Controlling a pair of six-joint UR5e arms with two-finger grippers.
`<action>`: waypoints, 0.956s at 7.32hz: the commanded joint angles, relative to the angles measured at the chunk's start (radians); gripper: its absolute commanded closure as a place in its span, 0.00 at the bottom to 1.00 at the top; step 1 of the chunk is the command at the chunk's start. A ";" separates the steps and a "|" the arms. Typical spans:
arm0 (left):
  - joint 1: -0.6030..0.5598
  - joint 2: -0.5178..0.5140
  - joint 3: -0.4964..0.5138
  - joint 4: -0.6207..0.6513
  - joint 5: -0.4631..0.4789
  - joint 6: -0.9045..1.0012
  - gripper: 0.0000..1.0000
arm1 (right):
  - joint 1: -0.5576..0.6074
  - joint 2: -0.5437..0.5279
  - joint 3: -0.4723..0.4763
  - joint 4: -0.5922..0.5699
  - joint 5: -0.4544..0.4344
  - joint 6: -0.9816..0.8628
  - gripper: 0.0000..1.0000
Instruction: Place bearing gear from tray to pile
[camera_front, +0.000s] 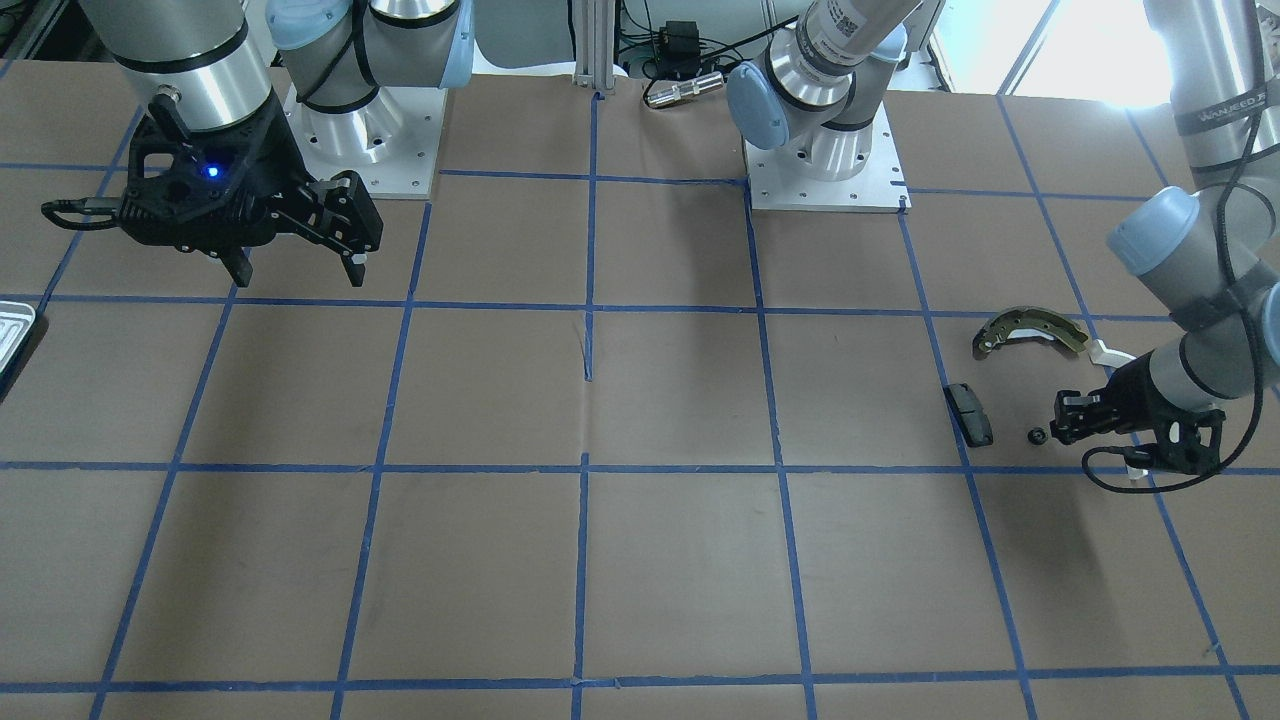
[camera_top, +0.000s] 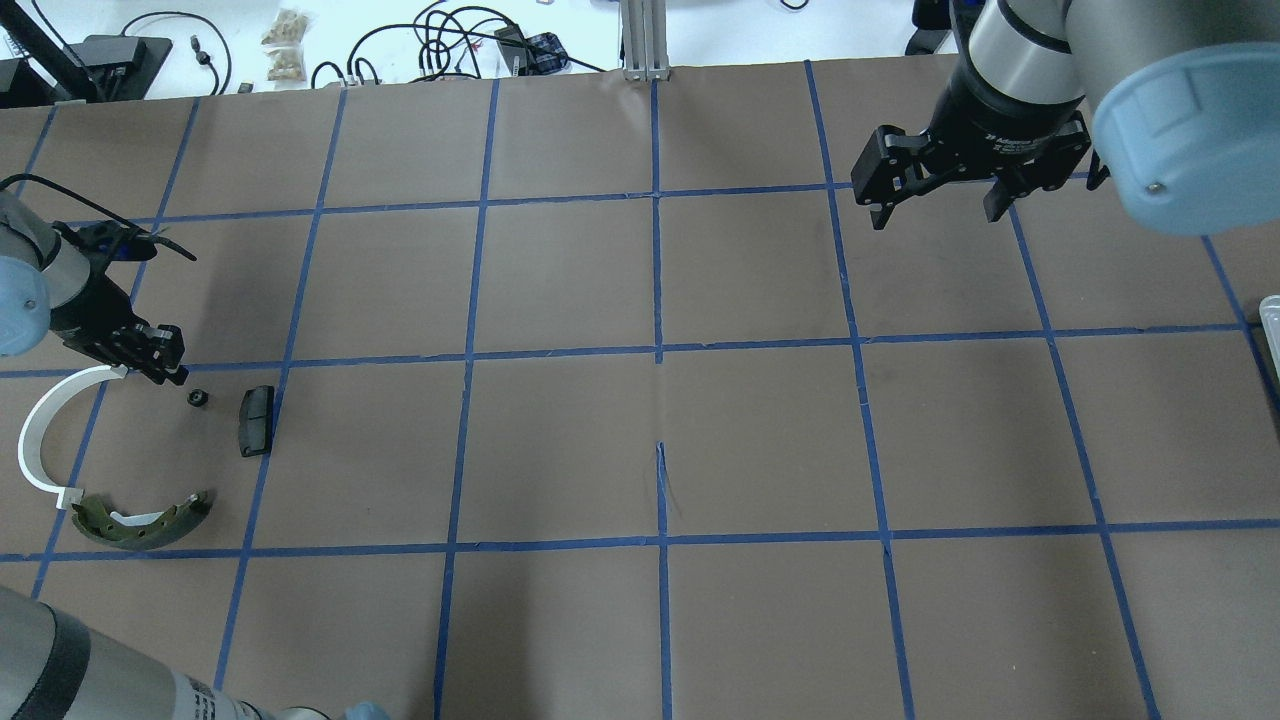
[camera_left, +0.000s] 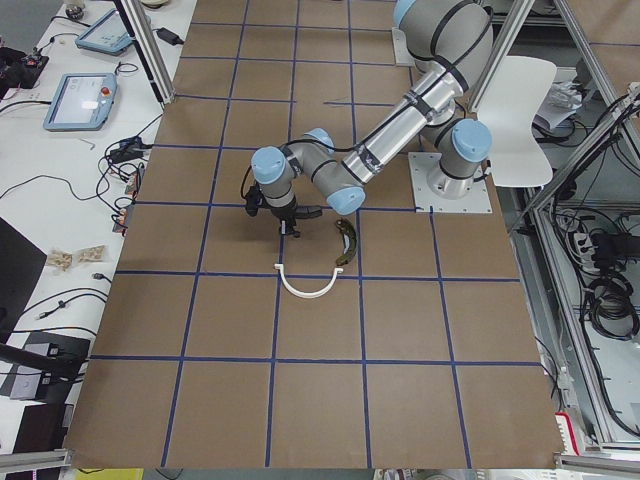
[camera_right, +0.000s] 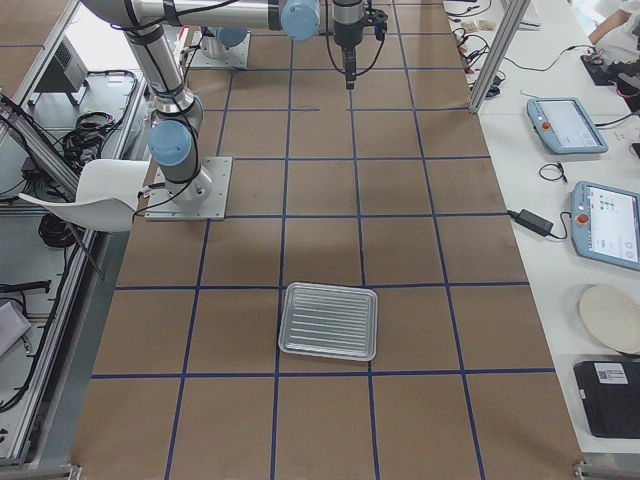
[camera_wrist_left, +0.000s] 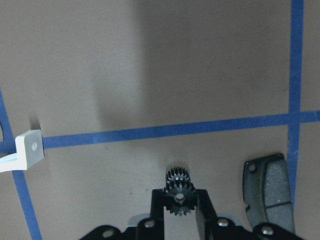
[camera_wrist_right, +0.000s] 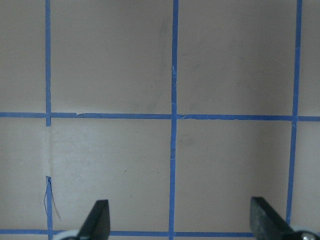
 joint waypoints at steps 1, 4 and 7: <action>0.017 -0.020 0.000 0.006 0.001 0.004 1.00 | 0.000 0.000 0.000 0.000 0.004 -0.001 0.00; 0.018 -0.025 -0.004 0.006 0.004 0.004 1.00 | 0.000 0.000 0.000 0.000 0.004 -0.003 0.00; 0.021 -0.026 -0.009 0.006 0.027 0.002 1.00 | 0.000 -0.003 0.000 0.000 0.000 -0.003 0.00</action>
